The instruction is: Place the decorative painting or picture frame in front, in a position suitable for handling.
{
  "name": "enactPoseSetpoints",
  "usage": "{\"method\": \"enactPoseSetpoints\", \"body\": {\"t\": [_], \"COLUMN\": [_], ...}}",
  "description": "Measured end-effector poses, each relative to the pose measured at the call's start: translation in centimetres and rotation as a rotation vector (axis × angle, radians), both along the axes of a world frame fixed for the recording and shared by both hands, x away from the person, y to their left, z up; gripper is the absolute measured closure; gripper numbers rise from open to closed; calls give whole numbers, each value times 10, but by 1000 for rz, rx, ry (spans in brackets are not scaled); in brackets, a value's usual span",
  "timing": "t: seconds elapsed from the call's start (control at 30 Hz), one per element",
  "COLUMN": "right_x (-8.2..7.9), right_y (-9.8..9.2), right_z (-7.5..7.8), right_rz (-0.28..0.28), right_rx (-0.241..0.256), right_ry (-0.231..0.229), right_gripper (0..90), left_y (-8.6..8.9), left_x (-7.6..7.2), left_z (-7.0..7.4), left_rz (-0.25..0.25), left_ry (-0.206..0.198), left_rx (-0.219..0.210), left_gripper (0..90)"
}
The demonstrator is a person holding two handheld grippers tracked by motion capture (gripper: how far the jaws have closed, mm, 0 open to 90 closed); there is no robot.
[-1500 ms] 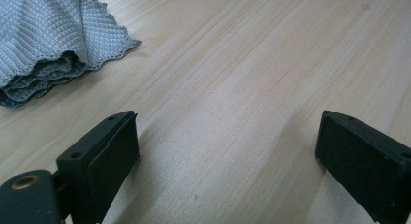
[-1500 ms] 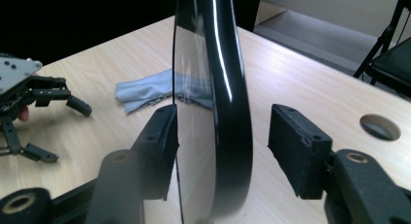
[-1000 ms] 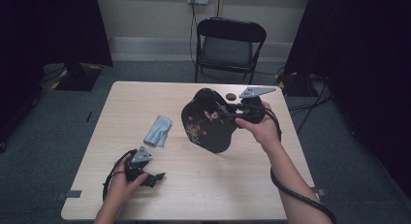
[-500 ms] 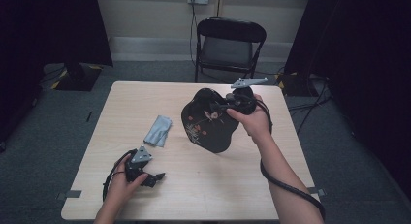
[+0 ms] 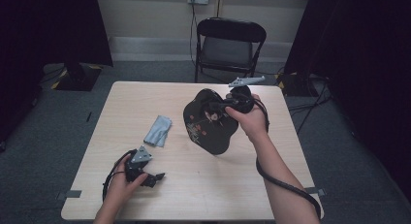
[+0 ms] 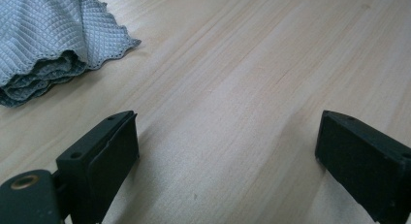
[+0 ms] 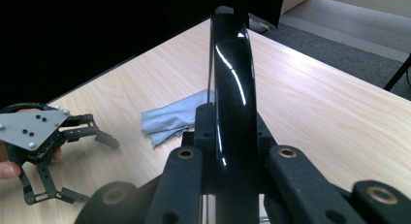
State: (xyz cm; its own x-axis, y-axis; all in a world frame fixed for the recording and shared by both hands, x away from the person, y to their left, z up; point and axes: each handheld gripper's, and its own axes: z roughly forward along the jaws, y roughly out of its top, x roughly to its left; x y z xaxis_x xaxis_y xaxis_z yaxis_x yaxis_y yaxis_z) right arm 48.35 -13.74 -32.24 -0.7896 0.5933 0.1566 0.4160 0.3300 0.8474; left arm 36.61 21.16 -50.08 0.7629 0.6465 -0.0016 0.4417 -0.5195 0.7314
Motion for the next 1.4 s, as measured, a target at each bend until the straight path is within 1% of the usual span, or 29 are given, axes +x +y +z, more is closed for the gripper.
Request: {"method": "enactPoseSetpoints", "body": {"t": [0.17,0.27,0.33,0.37,0.47,0.6,0.67,0.73,0.87,1.03,1.07,1.13,1.27,1.4], "right_x": [-4,-6,-8,-10,-16,-26,-30,-35,-48,-65,-68,-73,-81,-85], "right_y": [-5,-12,-16,-18,-24,-36,-44,-52,-64,-81,-83,-88,-96,-103], "right_z": [2,5,8,10,15,15,14,13,9,3,1,-1,-5,-8], "right_rz": [-32,-48,-49,-49,-52,-71,-81,-89,-113,-144,-147,-158,-177,-190], "right_rx": [16,68,91,95,92,96,98,99,76,68,63,54,67,86], "right_ry": [-13,-8,-4,-5,-13,-8,-6,-14,-33,-38,-44,-43,-34,-43], "right_gripper": [814,814,814,814,814,814,814,814,814,814,814,814,814,813], "left_y": [0,0,0,0,0,0,0,0,0,0,0,0,0,0], "left_x": [0,0,0,0,0,0,0,0,0,0,0,0,0,0], "left_z": [0,0,0,0,0,0,0,0,0,0,0,0,0,0], "left_rz": [0,0,0,0,0,-4,-4,-4,-4,-4,-5,-4,-4,-4], "left_ry": [3,4,4,4,4,3,3,3,3,4,4,3,3,3], "left_rx": [-3,-3,-4,-3,-3,2,2,2,2,1,2,2,2,1], "left_gripper": [79,79,79,79,79,79,79,79,79,79,79,79,78,78]}}
